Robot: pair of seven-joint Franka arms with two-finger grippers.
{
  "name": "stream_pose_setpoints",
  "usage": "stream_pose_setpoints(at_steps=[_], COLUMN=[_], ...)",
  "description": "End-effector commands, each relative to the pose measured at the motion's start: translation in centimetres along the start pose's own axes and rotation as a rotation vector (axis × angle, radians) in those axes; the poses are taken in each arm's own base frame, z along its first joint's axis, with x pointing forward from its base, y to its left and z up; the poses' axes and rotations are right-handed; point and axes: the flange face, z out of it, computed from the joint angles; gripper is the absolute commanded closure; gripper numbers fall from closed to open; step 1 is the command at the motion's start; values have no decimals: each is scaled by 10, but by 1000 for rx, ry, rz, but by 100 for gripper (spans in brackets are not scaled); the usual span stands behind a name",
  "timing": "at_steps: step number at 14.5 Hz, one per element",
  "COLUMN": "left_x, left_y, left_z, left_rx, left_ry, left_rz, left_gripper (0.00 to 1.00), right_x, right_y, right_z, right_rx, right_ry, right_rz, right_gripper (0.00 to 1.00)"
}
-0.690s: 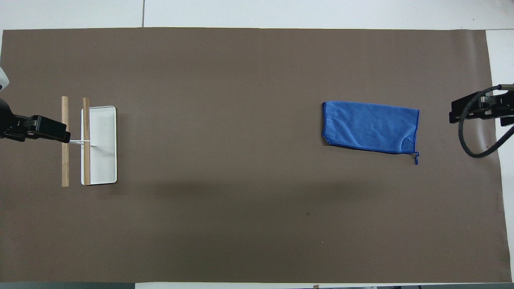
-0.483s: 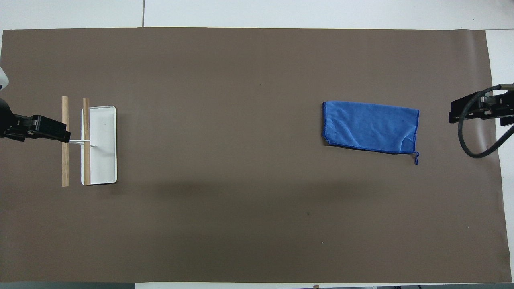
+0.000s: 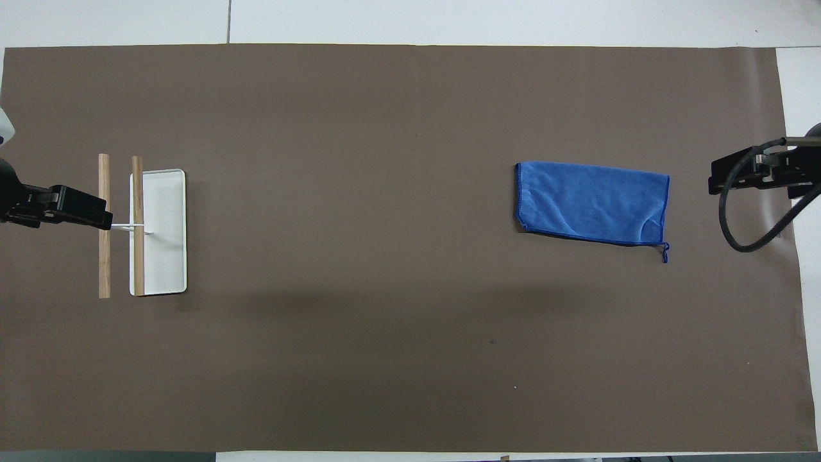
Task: Right arm passes towel to left arm to hang
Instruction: 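Reach the right gripper to the near end of the blue towel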
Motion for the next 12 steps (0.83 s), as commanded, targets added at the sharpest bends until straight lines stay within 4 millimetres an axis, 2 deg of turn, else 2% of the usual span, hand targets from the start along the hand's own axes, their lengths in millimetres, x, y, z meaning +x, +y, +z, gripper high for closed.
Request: stream_pose_setpoints(at_steps=[1, 4, 6, 8, 11, 12], left_x=[-3, -4, -3, -3, -4, -4], left_y=[0, -1, 0, 0, 0, 0], left_z=[-4, -4, -4, -4, -4, -3], left_rx=[-3, -3, -3, -3, -3, -3], left_ry=[2, -1, 2, 2, -1, -3], left_rz=[-9, -12, -9, -11, -11, -12], left_gripper=[0, 0, 0, 0, 0, 0], right_x=[-10, -3, 17, 25, 4, 3], right_y=[7, 5, -1, -1, -2, 3], right_z=[18, 95, 144, 194, 262, 282], right_rx=[7, 16, 18, 16, 24, 23], right_ry=[65, 163, 184, 167, 214, 208], right_rz=[-8, -45, -47, -45, -53, -46], right_gripper=[0, 0, 0, 0, 0, 0])
